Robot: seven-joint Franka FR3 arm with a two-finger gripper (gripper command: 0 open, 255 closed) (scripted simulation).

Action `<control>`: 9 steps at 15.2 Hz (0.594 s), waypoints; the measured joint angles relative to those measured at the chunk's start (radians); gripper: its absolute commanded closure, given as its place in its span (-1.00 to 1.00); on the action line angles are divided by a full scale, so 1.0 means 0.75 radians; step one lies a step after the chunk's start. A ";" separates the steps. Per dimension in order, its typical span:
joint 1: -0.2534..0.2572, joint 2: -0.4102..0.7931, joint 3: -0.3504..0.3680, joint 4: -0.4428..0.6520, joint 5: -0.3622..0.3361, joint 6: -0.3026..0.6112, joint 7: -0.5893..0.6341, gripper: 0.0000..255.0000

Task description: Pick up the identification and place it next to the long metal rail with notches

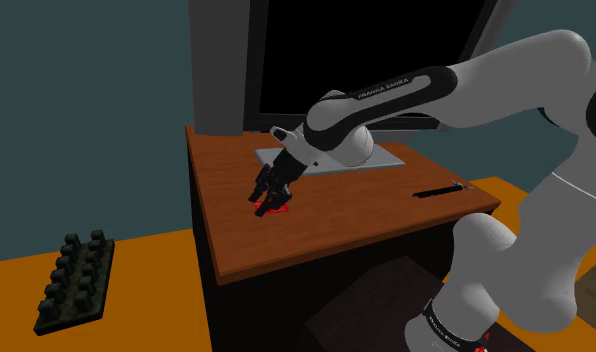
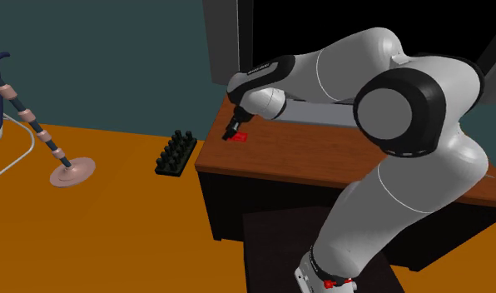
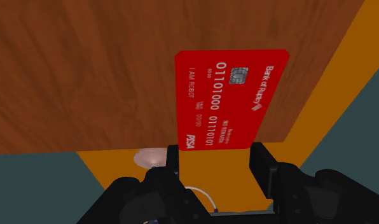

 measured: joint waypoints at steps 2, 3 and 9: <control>-0.011 -0.022 0.006 0.014 -0.039 -0.027 0.039 1.00; -0.016 -0.034 0.010 0.017 -0.056 -0.038 0.057 1.00; -0.115 -0.179 -0.071 -0.080 -0.150 -0.127 -0.018 1.00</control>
